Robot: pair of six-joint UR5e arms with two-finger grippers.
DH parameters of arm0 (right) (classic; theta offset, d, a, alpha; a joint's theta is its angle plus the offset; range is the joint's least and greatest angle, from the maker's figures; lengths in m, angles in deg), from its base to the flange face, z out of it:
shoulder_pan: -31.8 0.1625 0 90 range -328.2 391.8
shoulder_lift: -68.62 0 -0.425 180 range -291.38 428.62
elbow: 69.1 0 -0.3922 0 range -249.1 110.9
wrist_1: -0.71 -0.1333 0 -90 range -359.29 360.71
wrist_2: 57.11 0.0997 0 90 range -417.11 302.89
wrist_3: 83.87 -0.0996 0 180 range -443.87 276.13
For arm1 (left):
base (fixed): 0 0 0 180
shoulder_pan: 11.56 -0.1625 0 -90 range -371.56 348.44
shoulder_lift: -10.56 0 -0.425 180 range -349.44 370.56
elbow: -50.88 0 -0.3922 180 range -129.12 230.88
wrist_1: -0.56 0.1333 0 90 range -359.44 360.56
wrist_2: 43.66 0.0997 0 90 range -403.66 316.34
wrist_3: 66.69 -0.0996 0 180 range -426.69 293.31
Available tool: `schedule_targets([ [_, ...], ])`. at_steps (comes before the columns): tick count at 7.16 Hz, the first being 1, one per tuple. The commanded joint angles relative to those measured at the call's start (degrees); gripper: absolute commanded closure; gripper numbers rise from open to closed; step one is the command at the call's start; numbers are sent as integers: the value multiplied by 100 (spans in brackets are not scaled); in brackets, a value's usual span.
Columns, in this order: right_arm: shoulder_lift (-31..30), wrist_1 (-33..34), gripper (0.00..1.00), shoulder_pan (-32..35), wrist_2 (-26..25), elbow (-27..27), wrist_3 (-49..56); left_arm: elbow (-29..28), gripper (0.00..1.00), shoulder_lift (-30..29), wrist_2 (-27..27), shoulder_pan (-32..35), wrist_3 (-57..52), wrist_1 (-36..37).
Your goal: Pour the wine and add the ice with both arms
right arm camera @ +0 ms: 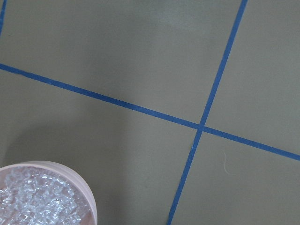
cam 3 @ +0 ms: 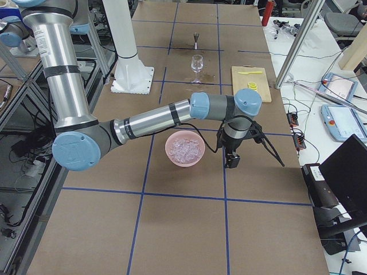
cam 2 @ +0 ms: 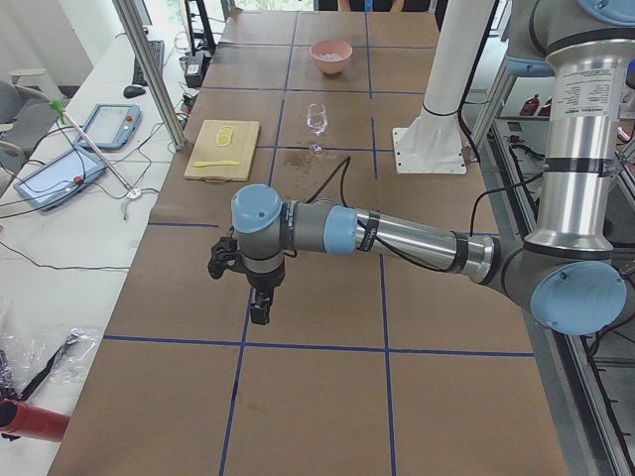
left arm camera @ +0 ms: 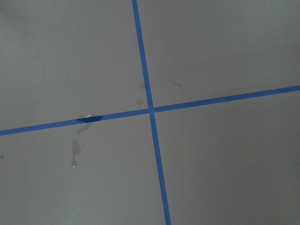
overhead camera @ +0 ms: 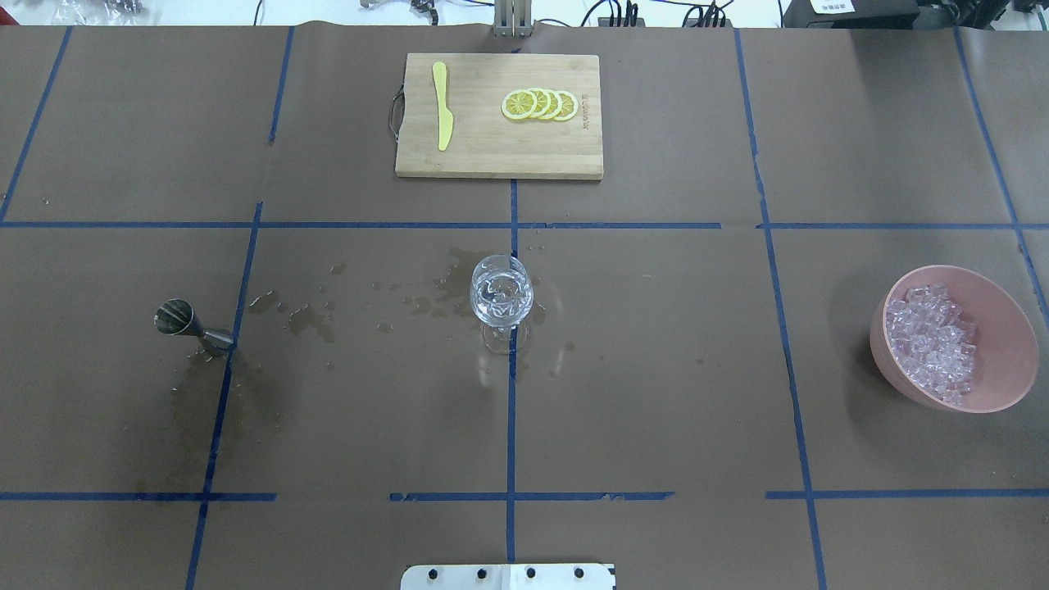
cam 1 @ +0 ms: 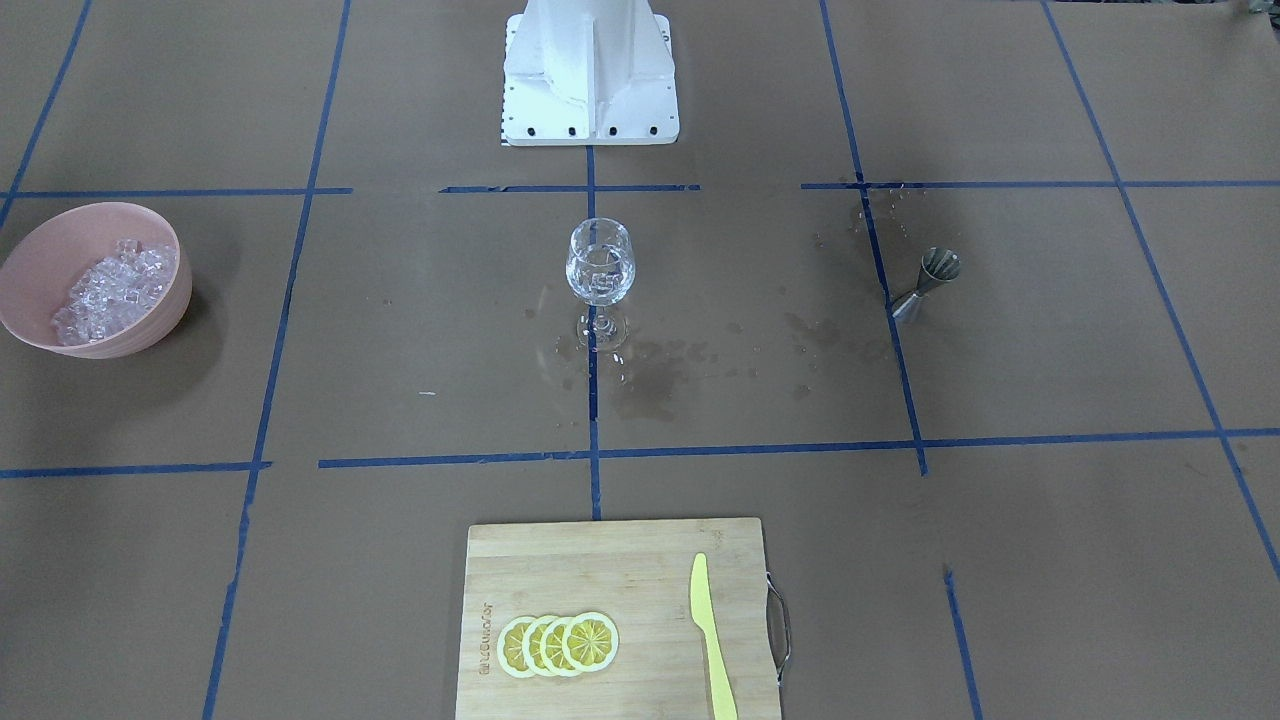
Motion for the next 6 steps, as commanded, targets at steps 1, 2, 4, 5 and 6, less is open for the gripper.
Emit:
schedule_targets([
  [1, -405, -853, 0, 24, -76, 362, -75, -87, 0, 71, 2, -7, -13, -17],
  [2, -677, -1511, 0, 111, -51, 565, -223, -131, 0, 72, 3, -8, -56, -25],
  [4, -864, -1886, 0, 138, 10, 628, -1047, -140, 0, 219, 3, -7, -83, -43],
  [5, -977, -1982, 0, 217, 211, 637, -1050, -175, 0, 238, -6, -8, -83, -156],
  [6, -1005, -2035, 0, 270, 457, 629, -1059, -175, 0, 273, -15, -8, -31, -157],
])
